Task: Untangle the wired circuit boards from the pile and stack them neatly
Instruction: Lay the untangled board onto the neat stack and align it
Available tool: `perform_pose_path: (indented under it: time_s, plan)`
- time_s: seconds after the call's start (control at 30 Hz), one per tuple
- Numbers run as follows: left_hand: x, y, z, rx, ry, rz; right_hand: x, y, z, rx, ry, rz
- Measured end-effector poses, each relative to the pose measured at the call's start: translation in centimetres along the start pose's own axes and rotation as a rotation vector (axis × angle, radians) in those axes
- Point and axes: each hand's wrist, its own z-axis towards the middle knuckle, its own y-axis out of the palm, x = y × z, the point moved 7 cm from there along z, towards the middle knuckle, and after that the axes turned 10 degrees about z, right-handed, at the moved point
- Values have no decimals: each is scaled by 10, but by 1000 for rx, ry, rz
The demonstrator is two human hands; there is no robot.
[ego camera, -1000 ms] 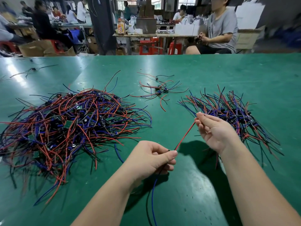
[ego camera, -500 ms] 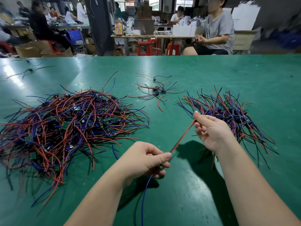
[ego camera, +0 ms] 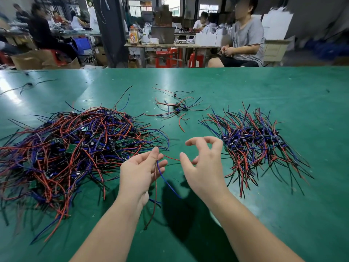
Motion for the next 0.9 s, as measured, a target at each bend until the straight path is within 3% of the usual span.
perform_pose_path:
  time_s: [0.07,0.2,0.3,0.43,0.67,0.77,0.9]
  plan:
    - [0,1,-1,-12,11,-29,1,2,4,-56,-20,-4]
    - [0,26,-11,-257,115,166,17,24,0,-280,234,323]
    - [0,40,-22,-429,210,320,23,20,2,-192,299,412]
    - [-11,41,-28,-521,18,272,25,-4,20,-120,470,638]
    - [-7,32,-22,-429,-53,281,13,-110,96,72,324,479]
    - [-5,29,-20,-409,-53,278,45,-133,114,8,421,228]
    - [-6,27,-18,-398,-78,287,92,-137,111,-91,488,-311]
